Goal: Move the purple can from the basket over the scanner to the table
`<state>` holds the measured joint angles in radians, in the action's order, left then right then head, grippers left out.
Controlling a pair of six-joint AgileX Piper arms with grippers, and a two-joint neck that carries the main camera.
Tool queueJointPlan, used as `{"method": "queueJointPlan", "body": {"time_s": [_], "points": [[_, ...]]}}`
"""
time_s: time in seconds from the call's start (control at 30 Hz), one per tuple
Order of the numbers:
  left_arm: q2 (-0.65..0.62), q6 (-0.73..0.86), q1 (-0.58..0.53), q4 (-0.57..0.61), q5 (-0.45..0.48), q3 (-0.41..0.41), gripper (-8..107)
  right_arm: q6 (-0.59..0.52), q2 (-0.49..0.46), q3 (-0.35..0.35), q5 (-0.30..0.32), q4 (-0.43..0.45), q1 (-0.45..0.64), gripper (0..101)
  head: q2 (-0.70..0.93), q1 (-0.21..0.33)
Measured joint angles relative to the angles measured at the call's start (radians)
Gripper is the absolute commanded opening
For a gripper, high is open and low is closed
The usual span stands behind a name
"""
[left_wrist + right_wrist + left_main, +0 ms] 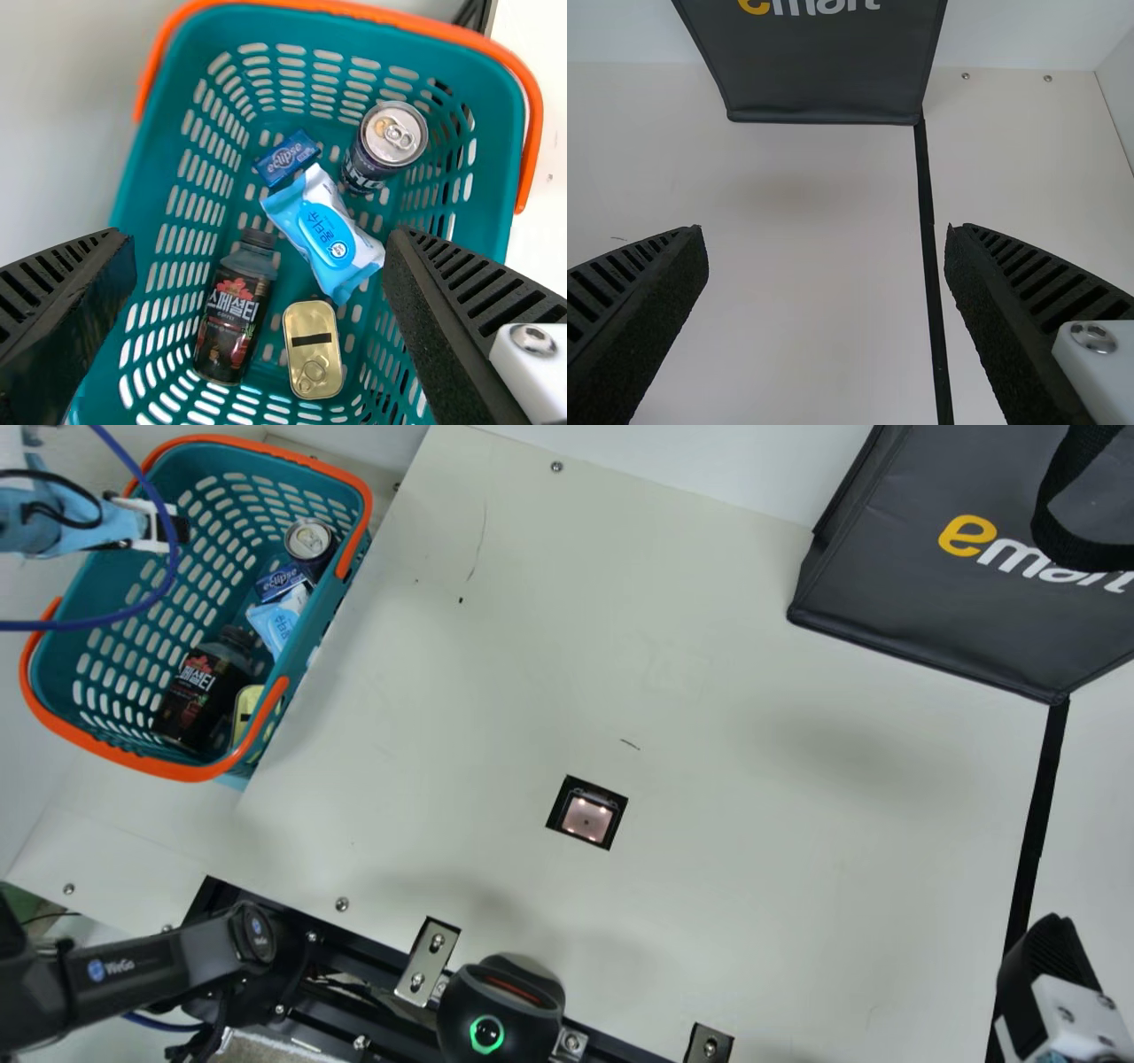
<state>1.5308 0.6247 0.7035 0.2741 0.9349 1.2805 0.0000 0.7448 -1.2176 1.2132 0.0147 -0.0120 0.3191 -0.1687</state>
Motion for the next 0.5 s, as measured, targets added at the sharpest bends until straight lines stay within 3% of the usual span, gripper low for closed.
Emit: {"method": "queueJointPlan", "body": {"time_s": [0.5], "points": [[0.193,0.075,-0.047,0.015,-0.075,-0.001,90,0.0,0.0,0.0,0.001,0.0,0.0,95,-0.002,0.002]]}}
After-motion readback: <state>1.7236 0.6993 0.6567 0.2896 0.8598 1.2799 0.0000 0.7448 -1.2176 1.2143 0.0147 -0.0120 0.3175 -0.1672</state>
